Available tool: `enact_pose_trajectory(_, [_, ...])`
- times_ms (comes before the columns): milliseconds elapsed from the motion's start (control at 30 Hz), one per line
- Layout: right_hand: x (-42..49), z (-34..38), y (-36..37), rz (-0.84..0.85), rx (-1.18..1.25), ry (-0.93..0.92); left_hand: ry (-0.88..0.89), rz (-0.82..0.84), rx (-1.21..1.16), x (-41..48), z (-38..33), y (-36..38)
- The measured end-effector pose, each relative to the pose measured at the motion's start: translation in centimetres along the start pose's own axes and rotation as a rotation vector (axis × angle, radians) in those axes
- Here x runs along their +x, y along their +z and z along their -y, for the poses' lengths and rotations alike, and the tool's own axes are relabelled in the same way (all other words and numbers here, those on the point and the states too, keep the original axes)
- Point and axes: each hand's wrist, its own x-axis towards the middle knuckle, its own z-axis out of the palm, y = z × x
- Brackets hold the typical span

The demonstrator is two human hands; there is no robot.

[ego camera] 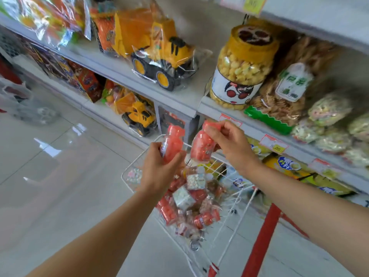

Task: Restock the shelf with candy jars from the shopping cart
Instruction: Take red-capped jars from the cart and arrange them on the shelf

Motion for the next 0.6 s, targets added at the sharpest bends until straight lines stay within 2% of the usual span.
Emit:
enact_pose_trajectory(100, [-1.2,5.4,-4.7,-0.103,0.009,-0.11,0.127,0.057,-0.051,-1.1,-6.4,2.8])
enact_pose_trajectory(233, [-3.5,12.2,-11.3,-0.268,0.0,-0.252,0.26,-0.003,-0.222,-3.5,-14.8,7.7])
enact_pose_trajectory(333, [-5.4,16.4,-16.6,-0.38,0.018,-0.344,0.375,0.081,-0.22,-5.2,-20.0,11.5])
enact_pose_trajectory(600, [-10.4,21.8,-30.6,-0.691,-0.064,-0.503,0.656,0.161,-0.237,-7.3,-30.2,21.6])
